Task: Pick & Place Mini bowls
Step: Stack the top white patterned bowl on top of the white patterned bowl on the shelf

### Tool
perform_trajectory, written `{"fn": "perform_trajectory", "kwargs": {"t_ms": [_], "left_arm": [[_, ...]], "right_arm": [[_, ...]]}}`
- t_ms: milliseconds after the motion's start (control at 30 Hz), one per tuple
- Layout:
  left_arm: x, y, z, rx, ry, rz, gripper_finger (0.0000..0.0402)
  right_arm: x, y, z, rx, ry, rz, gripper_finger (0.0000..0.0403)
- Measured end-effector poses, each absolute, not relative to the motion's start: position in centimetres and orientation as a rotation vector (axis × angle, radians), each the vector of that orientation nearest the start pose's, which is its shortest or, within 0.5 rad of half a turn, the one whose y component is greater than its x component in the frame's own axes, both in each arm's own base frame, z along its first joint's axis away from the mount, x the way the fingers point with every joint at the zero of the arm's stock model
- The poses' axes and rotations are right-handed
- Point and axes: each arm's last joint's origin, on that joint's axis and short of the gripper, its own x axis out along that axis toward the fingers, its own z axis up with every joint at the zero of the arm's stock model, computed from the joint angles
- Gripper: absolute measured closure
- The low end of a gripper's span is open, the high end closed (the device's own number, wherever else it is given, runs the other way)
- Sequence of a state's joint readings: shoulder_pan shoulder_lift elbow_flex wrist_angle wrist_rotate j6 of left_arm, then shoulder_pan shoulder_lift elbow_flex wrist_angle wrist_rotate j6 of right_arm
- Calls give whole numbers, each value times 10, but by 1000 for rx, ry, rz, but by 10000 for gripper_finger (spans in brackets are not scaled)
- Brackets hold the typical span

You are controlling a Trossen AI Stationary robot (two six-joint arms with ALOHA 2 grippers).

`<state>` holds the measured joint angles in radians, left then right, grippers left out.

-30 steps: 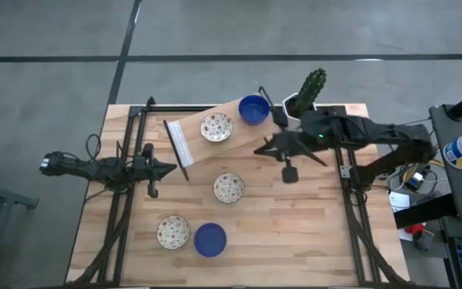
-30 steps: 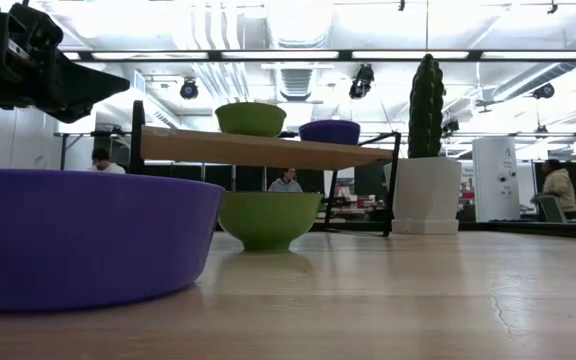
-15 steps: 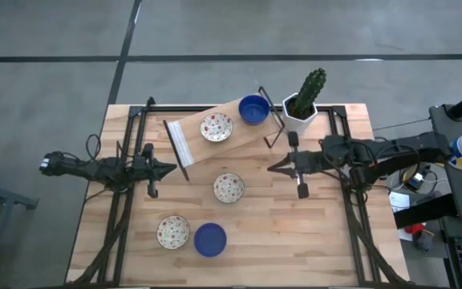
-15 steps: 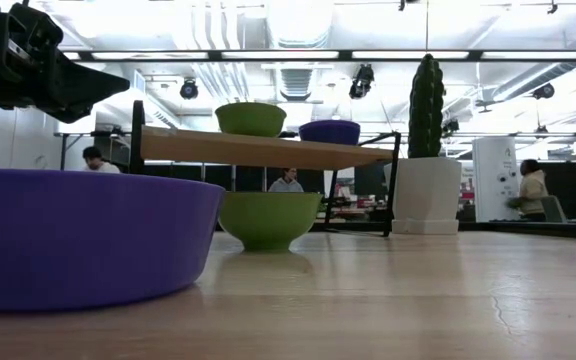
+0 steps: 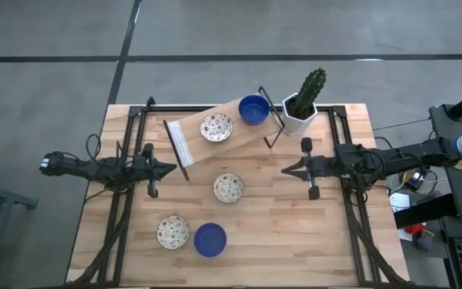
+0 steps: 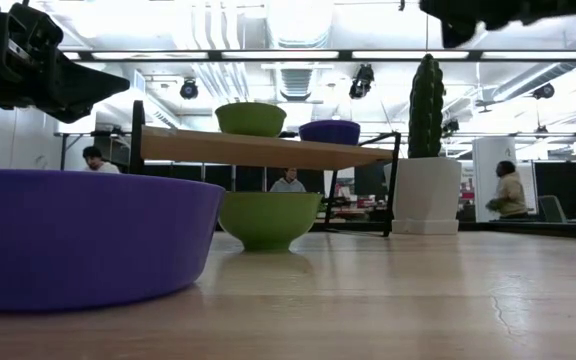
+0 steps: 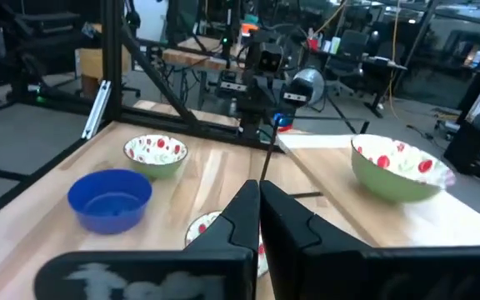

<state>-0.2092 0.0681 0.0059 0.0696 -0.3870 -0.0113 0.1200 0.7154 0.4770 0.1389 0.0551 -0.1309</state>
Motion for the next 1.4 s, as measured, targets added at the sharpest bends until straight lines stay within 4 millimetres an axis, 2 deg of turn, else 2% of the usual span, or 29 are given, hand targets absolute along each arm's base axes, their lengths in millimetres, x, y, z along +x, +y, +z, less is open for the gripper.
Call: {"fn": "perform_trajectory", "kwargs": {"t_ms": [300,600,767,967,1400], "left_arm": [[100,-10,167,-14,-8,178,402],[100,-10,167,-13,-8,178,402],[100,-10,167,-13,-8,178,402],[100,-10,167,-13,-8,178,402],[100,-10,167,-13,-8,178,402]], "right_arm": [[123,11,241,-97,-16,-13,394],[101,8,204,-63,9,-14,394],[95,6,192,-61,14,-59,394],[91,5,189,7,-36,-66,394],[95,6,174,20,25,-67,394]]}}
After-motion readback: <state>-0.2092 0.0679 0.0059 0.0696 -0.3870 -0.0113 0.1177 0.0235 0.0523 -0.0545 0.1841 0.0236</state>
